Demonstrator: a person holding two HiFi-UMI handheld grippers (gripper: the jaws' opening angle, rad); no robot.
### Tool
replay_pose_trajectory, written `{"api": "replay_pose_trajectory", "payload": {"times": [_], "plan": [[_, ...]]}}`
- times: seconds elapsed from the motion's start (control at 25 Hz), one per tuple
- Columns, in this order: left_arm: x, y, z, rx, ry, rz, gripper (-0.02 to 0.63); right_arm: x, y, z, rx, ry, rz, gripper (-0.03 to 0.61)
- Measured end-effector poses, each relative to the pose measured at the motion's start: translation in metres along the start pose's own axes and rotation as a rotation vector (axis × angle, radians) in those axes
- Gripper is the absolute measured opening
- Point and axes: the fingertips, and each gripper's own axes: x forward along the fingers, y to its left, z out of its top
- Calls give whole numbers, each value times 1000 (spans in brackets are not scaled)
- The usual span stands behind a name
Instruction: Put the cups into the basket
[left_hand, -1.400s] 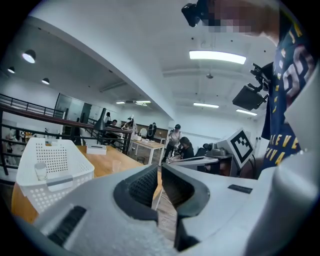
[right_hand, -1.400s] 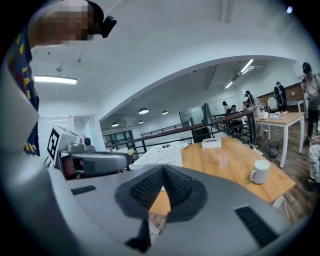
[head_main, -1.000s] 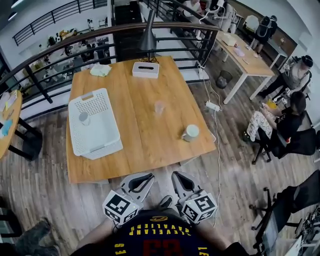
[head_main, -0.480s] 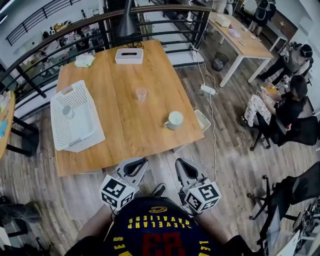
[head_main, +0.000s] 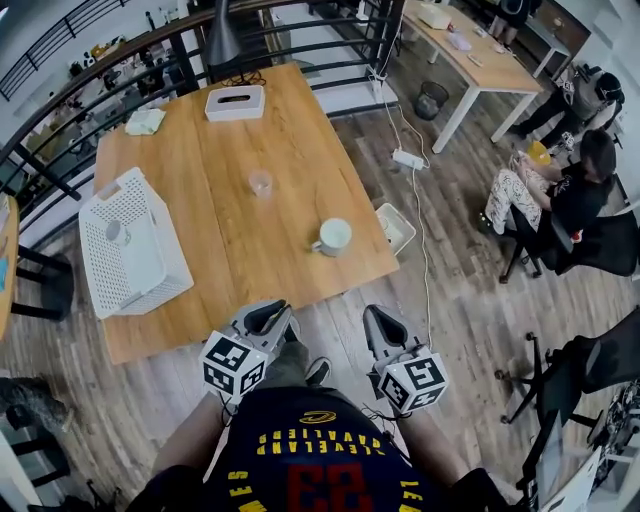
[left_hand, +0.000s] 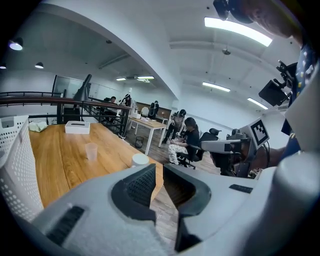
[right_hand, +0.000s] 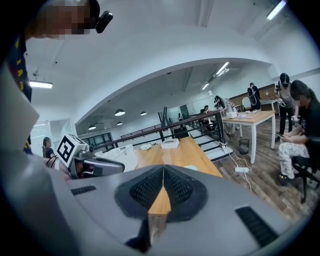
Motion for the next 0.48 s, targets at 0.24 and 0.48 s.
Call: {"api": "replay_pose_trajectory", "payload": {"times": [0.24,0.48], "plan": [[40,20,1,-3,63,-48,127,26,-32,-5,-39,89,-76,161],[75,47,7,27,98,-69,132,66,-54,-4,-121,152,-59,162]]}}
